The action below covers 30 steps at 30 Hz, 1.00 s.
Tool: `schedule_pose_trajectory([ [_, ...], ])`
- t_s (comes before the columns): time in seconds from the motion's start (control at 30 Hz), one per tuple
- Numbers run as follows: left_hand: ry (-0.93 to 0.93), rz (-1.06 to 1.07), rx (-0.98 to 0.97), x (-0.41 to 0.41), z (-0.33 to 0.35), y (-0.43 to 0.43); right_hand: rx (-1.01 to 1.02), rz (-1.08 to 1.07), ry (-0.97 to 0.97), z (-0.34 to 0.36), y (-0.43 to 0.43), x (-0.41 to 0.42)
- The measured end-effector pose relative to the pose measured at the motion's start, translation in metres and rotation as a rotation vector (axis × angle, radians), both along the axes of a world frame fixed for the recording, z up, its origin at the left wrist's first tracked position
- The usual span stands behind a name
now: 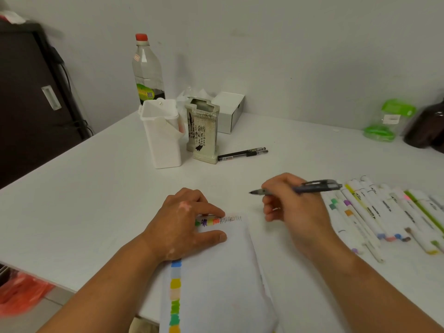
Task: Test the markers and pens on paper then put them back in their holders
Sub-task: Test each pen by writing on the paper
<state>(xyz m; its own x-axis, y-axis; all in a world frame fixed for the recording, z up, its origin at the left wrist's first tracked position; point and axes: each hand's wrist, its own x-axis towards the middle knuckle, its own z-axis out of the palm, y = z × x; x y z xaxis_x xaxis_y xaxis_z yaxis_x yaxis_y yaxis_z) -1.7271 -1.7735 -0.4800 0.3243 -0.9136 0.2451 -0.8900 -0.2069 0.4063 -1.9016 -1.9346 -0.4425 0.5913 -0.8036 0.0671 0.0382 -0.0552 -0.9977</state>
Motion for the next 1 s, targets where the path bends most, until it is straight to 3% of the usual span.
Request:
schedule_pose_trajectory([
  [0.07, 0.001, -0.001, -0.002, 0.000, 0.000, 0.000, 0.187, 0.026, -0.151, 0.010, -0.006, -0.004],
  [0.3, 0.012, -0.003, -0.032, 0.000, -0.001, 0.000, 0.472, 0.109, -0.487, 0.024, -0.022, -0.012],
  [0.5, 0.013, 0.004, -0.031, -0.001, 0.000, 0.000, 0.755, 0.330, -0.614, 0.029, -0.035, -0.027],
  [1.0, 0.008, 0.023, -0.031, -0.004, 0.002, 0.002, 0.813, 0.295, -0.616, 0.027, -0.035, -0.031],
])
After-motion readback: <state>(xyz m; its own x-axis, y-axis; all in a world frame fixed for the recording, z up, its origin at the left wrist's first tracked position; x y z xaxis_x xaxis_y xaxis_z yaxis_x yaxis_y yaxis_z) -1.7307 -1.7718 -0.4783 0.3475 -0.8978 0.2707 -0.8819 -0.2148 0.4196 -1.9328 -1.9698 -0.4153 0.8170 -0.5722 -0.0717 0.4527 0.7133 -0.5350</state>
